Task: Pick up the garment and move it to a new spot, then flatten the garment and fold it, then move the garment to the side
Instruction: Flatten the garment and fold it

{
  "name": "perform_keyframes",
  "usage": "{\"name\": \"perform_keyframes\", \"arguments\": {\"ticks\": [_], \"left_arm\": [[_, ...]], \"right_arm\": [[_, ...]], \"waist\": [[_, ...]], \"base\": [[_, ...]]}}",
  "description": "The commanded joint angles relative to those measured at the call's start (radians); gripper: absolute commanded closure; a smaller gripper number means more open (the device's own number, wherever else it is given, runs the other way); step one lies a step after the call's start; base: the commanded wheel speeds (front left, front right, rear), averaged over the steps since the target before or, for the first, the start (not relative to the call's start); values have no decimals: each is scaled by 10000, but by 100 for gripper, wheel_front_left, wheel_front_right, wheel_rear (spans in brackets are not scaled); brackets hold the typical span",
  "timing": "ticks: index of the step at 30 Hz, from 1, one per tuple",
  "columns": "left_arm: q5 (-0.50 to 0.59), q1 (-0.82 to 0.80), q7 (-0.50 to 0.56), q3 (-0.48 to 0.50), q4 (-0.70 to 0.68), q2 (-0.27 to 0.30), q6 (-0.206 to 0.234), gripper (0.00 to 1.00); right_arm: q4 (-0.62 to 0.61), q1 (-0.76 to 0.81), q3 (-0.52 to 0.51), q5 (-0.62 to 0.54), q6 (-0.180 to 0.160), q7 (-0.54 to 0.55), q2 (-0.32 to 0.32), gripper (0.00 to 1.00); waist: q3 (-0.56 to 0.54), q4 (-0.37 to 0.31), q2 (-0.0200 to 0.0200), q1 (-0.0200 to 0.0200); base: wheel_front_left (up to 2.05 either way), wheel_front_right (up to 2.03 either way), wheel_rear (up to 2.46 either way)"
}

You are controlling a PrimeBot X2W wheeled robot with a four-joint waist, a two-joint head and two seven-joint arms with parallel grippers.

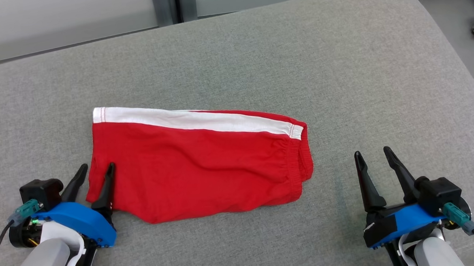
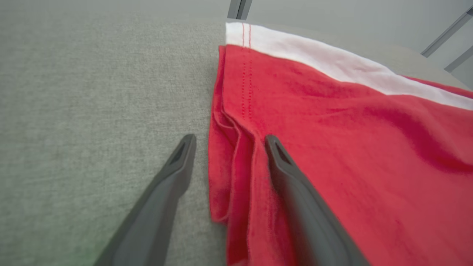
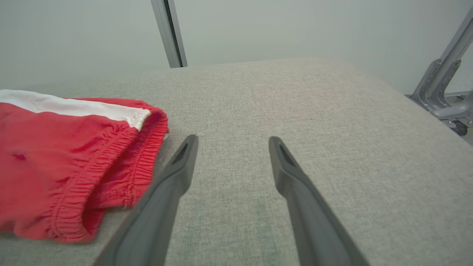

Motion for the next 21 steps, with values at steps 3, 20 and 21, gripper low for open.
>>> {"name": "perform_keyframes", "arguments": {"ticks": [3,20,21], "left_arm": [[-470,-90,302,-899,391,-110,11,0],[-2040,338,6,-1477,956,-942,13,100],[-2037,506,8,-1264,972,-1058,14,100]], "right_arm": [[-65,236,-53,38,1,-4,-43,0],[487,524,-373,-136,1,-3,-44,0],[551,564,-363,-134,1,-5,-44,0]], "waist": [[-19,-63,2,0],[-1492,906,2,0],[-1607,1004,2,0]], "base": [[0,0,0],[0,0,0],[0,0,0]]}}
